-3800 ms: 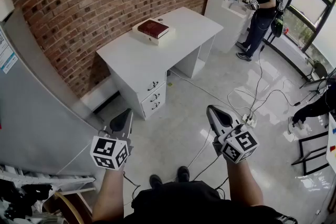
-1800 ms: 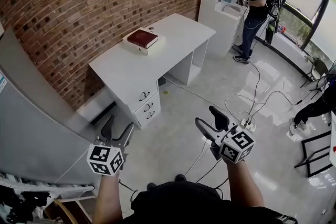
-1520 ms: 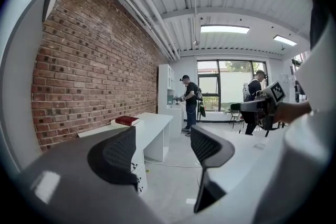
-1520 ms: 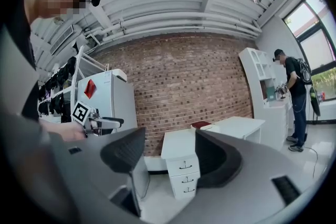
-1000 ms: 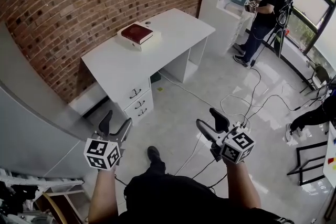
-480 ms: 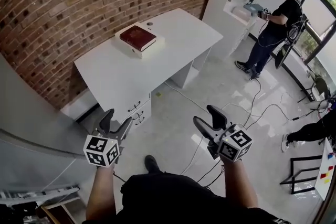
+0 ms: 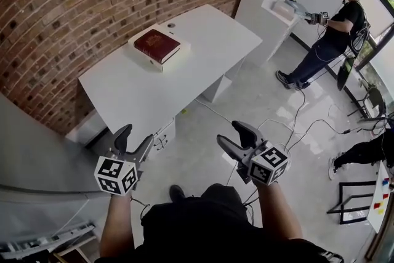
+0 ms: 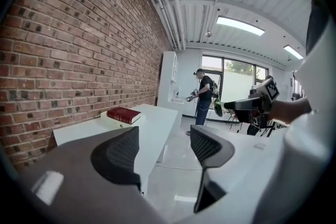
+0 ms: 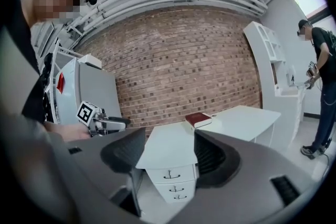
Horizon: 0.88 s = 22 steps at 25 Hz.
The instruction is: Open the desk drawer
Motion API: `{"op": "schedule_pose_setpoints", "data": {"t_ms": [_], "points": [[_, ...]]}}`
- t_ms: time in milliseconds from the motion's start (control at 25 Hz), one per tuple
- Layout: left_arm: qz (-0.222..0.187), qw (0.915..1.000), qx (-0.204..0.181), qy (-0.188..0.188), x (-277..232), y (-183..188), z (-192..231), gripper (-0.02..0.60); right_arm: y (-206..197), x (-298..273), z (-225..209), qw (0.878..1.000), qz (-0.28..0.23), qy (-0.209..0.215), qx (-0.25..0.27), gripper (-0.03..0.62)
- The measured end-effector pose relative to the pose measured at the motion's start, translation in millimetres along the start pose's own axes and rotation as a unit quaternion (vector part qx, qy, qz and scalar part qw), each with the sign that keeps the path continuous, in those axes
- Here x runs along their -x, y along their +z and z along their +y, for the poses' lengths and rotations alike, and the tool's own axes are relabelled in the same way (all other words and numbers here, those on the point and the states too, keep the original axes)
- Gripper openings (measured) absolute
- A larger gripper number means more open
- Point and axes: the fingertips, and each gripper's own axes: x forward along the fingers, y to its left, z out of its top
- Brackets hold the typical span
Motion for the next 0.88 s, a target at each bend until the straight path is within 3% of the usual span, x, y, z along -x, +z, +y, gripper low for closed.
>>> {"op": "schedule_pose_setpoints", "data": {"t_ms": [160, 400, 640, 880], "points": [[0.012, 0.9997, 0.008, 0.018, -7.0, -7.6, 2.1, 0.310, 7.8, -15.5, -19.2, 1.000, -0.008, 0.019, -0.001, 0.267], [0.014, 0.9975, 0.026, 0.065, -38.8, -0.8, 0.8, 0.310, 15.9, -31.4, -59.0, 0.997, 0.002, 0.080, 0.001, 0.267], [0.014, 0.9948, 0.058, 0.083, -110.2, 15.7, -41.7, 0.310, 18.8, -23.5, -149.1, 0.993, 0.025, 0.111, 0.001, 0.267], [0.024, 0.9880, 0.103, 0.112, -167.9, 6.1, -75.6, 0.310, -19.6, -28.2, -202.6, 0.981, 0.084, 0.177, -0.005, 0.267]]}}
